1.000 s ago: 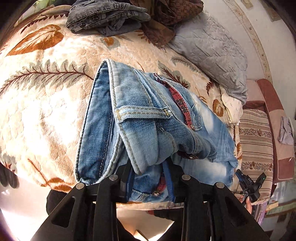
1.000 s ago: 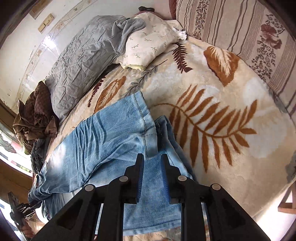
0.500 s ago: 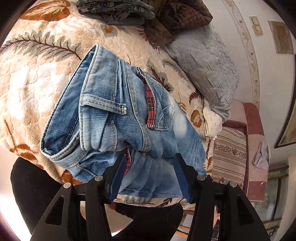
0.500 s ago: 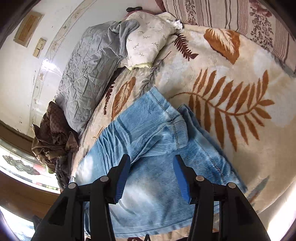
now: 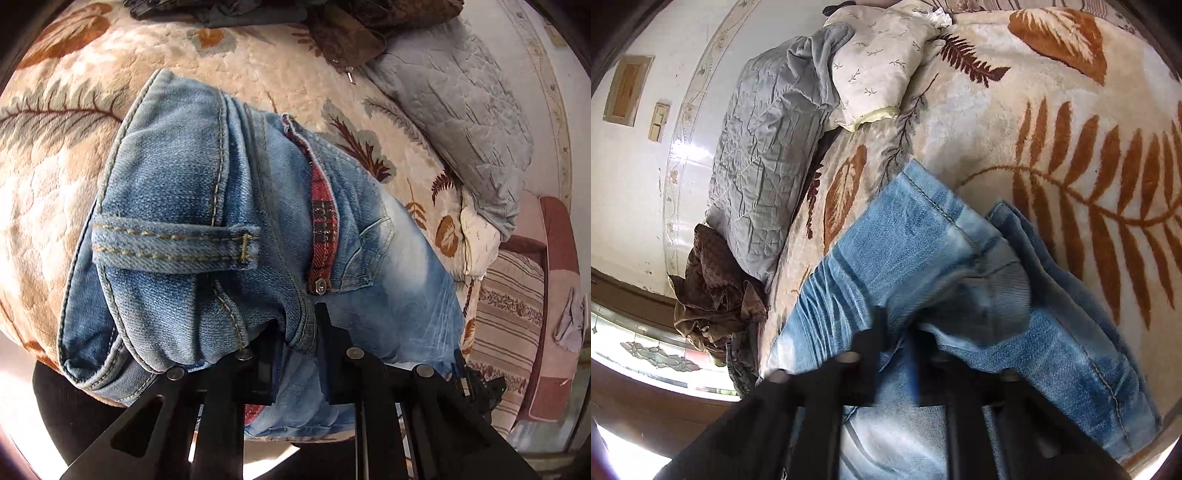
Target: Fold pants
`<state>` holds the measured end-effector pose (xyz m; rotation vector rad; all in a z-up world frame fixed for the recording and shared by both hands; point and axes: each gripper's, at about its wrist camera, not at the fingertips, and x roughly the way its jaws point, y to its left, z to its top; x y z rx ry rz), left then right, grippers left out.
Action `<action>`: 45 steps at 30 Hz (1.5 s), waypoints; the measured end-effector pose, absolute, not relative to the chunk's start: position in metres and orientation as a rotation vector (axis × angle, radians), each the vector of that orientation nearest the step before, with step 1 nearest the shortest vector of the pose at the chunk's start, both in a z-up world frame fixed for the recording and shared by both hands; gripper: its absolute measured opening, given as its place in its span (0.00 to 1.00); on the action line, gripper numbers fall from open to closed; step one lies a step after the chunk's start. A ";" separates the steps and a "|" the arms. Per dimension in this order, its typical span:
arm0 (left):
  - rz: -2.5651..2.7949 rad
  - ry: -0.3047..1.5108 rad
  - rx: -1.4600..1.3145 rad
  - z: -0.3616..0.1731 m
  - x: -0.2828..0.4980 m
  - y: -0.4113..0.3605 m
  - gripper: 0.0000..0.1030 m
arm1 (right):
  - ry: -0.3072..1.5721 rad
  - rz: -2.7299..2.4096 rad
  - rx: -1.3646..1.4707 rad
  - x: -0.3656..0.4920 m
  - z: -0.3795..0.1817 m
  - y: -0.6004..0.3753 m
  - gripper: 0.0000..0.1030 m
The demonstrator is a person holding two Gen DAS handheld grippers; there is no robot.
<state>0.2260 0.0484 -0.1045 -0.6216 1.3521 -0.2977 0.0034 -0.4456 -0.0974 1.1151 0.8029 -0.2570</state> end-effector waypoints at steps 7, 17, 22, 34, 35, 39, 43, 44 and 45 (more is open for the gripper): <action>-0.419 1.144 -0.512 -0.031 0.178 0.064 0.13 | 0.678 -0.142 0.984 -0.038 -0.025 -0.435 0.03; -0.370 1.405 -0.615 -0.135 0.148 0.094 0.15 | 0.886 -0.271 1.070 -0.117 -0.105 -0.415 0.04; -0.507 1.340 -0.490 -0.106 0.147 0.101 0.18 | 0.891 -0.305 1.052 -0.131 -0.093 -0.418 0.15; -0.402 1.247 -0.580 -0.074 0.224 0.157 0.60 | 0.789 -0.398 0.895 -0.092 -0.049 -0.465 0.49; -0.391 1.288 -0.579 -0.085 0.237 0.145 0.60 | 0.796 -0.399 0.876 -0.076 -0.052 -0.467 0.48; -0.435 1.368 -0.569 -0.103 0.254 0.114 0.48 | 0.872 -0.422 0.815 -0.025 -0.075 -0.473 0.51; -0.425 1.294 -0.415 -0.088 0.246 0.095 0.30 | 0.872 -0.338 0.708 -0.009 -0.066 -0.464 0.03; -0.408 1.282 -0.377 -0.089 0.240 0.094 0.30 | 0.817 -0.337 0.677 -0.016 -0.054 -0.461 0.03; -0.393 1.292 -0.349 -0.096 0.234 0.094 0.30 | 0.781 -0.342 0.664 -0.024 -0.048 -0.460 0.03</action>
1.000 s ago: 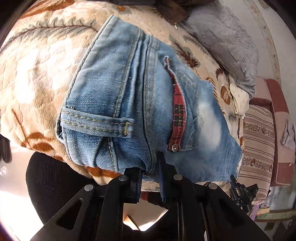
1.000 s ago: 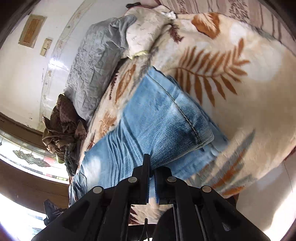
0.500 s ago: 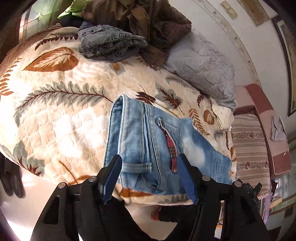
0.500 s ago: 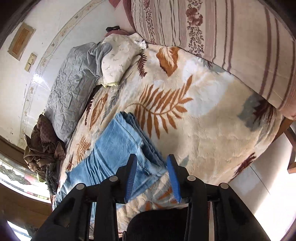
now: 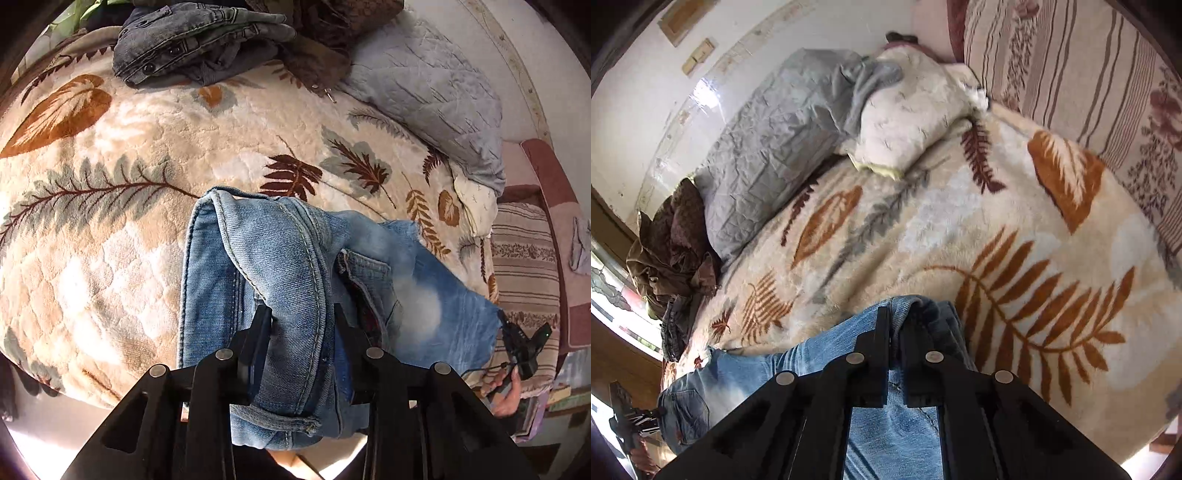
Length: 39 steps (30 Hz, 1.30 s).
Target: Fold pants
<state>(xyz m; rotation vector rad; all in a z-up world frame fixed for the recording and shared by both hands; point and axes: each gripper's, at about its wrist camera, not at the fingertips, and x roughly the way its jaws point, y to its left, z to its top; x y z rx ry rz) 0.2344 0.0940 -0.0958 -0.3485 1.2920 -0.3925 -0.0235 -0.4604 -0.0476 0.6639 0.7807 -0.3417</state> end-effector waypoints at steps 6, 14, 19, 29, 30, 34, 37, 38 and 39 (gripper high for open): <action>-0.364 1.353 -0.495 -0.129 0.234 0.109 0.30 | 0.938 -0.464 0.704 -0.038 -0.100 -0.477 0.12; -0.432 1.235 -0.436 -0.093 0.231 0.117 0.38 | 0.856 -0.270 0.569 0.010 -0.019 -0.409 0.36; -0.462 1.267 -0.524 -0.100 0.230 0.127 0.43 | 0.986 0.131 0.550 0.122 -0.031 -0.293 0.47; -0.504 1.261 -0.514 -0.108 0.249 0.130 0.41 | 1.203 0.271 0.113 0.226 -0.089 -0.152 0.06; -0.487 1.257 -0.473 -0.108 0.250 0.125 0.41 | 1.161 0.267 0.082 0.224 -0.079 -0.150 0.05; -0.440 1.343 -0.419 -0.138 0.251 0.112 0.36 | 1.168 0.212 0.089 0.231 -0.088 -0.160 0.04; -0.444 1.335 -0.474 -0.136 0.247 0.121 0.35 | 1.192 0.168 0.109 0.233 -0.100 -0.164 0.06; -0.436 1.319 -0.472 -0.128 0.245 0.125 0.33 | 1.179 0.165 0.155 0.231 -0.095 -0.170 0.11; -0.434 1.290 -0.472 -0.119 0.241 0.130 0.33 | 1.167 0.167 0.201 0.227 -0.088 -0.176 0.11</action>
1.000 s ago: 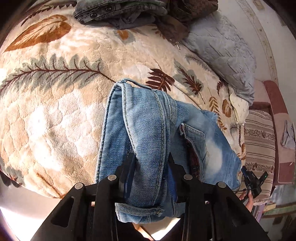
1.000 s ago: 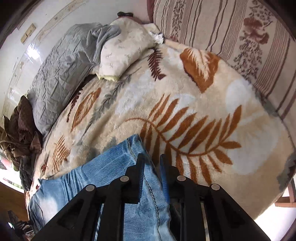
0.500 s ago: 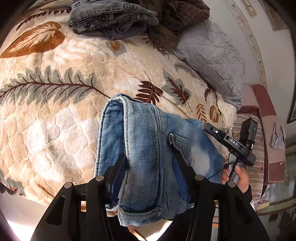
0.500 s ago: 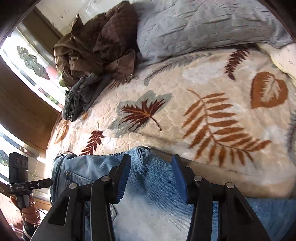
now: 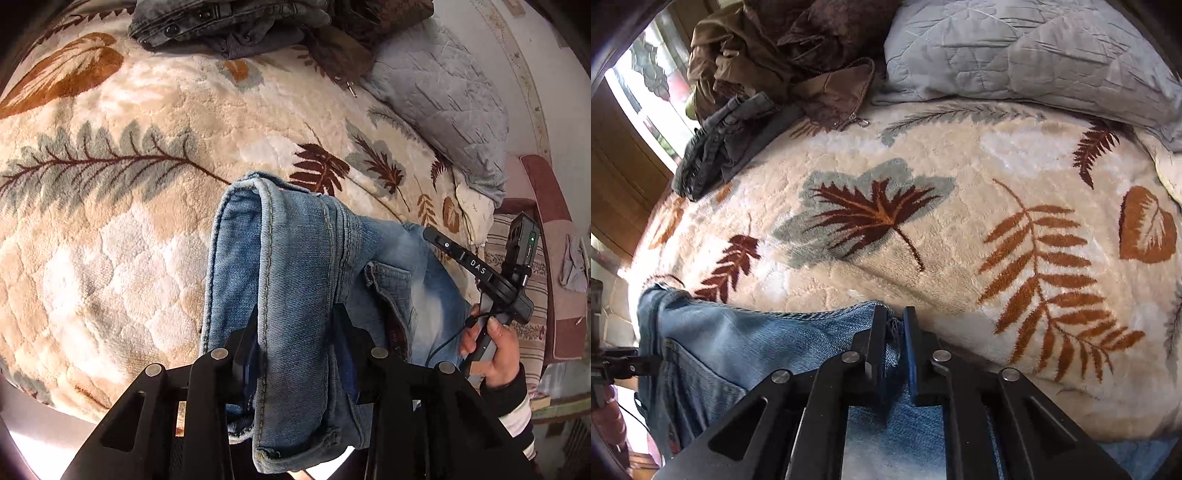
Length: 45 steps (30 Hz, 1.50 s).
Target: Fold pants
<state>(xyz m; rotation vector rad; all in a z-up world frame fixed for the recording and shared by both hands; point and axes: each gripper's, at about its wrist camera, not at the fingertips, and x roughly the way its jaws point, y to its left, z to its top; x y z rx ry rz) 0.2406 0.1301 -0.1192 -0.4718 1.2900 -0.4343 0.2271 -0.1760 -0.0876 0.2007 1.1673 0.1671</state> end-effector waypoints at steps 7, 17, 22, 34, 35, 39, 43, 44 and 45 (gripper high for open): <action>-0.459 1.176 -0.510 -0.064 0.172 0.158 0.41 | 1.106 0.193 0.392 0.152 -0.032 -0.218 0.27; -0.546 1.256 -0.671 -0.102 0.096 0.142 0.59 | 1.216 0.357 0.775 0.019 -0.064 -0.211 0.45; -0.486 1.310 -0.776 -0.138 0.134 0.137 0.59 | 1.314 0.413 0.976 0.013 -0.105 -0.187 0.46; -0.432 1.336 -0.611 -0.129 0.165 0.122 0.20 | 1.221 0.439 1.056 0.029 -0.106 -0.159 0.07; -0.409 1.366 -0.597 -0.139 0.164 0.121 0.20 | 1.260 0.428 1.056 0.027 -0.115 -0.157 0.07; -0.389 1.441 -0.669 -0.162 0.156 0.127 0.22 | 1.370 0.387 1.105 0.020 -0.156 -0.153 0.12; -0.532 1.324 -0.517 -0.120 0.138 0.130 0.23 | 1.306 0.389 1.084 0.011 -0.124 -0.180 0.16; -0.564 1.287 -0.473 -0.106 0.132 0.129 0.27 | 1.258 0.375 1.078 0.003 -0.111 -0.196 0.20; -0.568 1.242 -0.430 -0.092 0.128 0.130 0.29 | 1.196 0.347 1.080 -0.006 -0.097 -0.215 0.24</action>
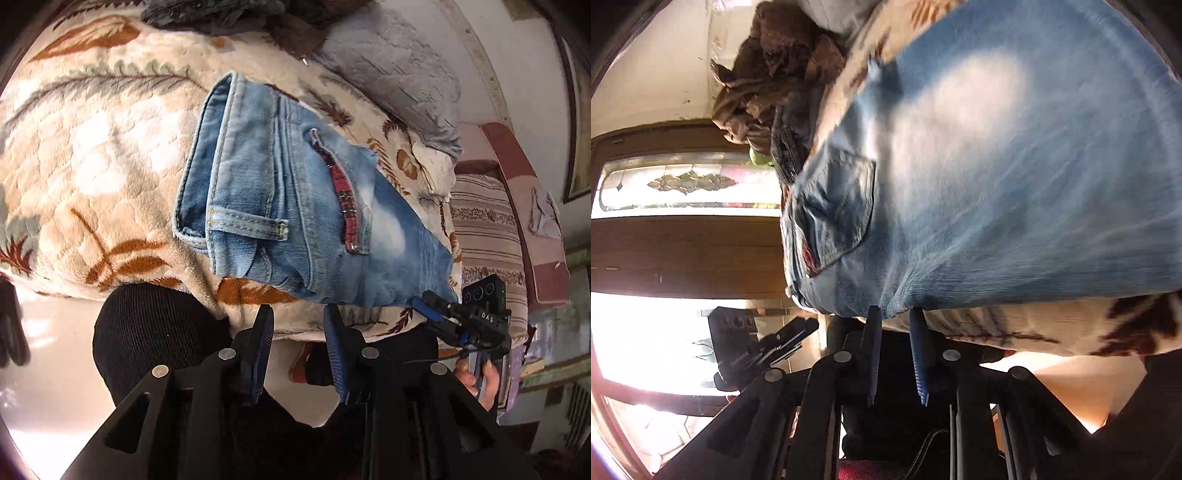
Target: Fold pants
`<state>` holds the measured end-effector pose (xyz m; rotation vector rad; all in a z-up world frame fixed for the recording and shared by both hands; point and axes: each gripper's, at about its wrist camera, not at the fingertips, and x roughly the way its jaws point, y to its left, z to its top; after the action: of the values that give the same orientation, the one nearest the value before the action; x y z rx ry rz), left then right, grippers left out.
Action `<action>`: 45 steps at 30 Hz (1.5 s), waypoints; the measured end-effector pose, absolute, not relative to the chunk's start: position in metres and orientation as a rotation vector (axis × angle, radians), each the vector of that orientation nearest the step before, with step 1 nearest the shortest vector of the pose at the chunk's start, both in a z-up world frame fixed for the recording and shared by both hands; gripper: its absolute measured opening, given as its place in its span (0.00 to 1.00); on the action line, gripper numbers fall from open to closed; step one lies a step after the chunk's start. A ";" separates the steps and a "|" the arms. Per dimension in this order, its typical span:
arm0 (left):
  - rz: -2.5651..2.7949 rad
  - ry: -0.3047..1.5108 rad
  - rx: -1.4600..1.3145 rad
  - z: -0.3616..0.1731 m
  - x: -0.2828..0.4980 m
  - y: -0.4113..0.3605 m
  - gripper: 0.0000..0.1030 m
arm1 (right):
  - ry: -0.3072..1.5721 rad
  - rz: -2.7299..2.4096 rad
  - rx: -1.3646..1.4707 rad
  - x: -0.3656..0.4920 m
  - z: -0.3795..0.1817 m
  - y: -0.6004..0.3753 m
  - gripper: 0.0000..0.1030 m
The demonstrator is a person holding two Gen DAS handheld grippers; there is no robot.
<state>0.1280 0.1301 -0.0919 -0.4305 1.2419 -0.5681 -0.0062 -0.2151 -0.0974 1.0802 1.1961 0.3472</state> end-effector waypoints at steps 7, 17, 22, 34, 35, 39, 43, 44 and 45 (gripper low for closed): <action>-0.470 1.170 -0.475 -0.074 0.150 0.144 0.61 | 0.825 -0.311 1.094 -0.135 -0.057 -0.399 0.46; -0.286 1.318 -0.268 -0.119 0.178 0.075 0.29 | 0.751 -0.371 1.146 -0.137 -0.106 -0.449 0.03; -0.267 1.347 -0.306 -0.114 0.174 0.079 0.22 | 0.676 -0.343 1.097 -0.152 -0.090 -0.451 0.04; -0.628 1.056 0.074 0.019 0.158 -0.067 0.67 | 0.567 -0.269 1.295 -0.196 -0.127 -0.467 0.44; -0.669 1.089 0.098 0.016 0.164 -0.095 0.67 | 0.567 -0.267 1.303 -0.192 -0.132 -0.465 0.44; -0.825 1.197 0.256 -0.009 0.181 -0.213 0.66 | 0.528 -0.251 1.267 -0.179 -0.134 -0.458 0.44; -0.922 1.220 0.469 -0.035 0.189 -0.338 0.66 | 0.503 -0.211 1.222 -0.164 -0.134 -0.459 0.43; -0.946 1.228 0.506 -0.042 0.188 -0.364 0.66 | 0.494 -0.206 1.220 -0.163 -0.136 -0.459 0.42; -0.968 1.231 0.544 -0.049 0.186 -0.390 0.66 | 0.483 -0.206 1.216 -0.163 -0.137 -0.459 0.41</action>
<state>0.1864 -0.3899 -0.0486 0.5441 1.2310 -0.9680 -0.1630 -0.4591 -0.1374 1.2159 0.4834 -0.2060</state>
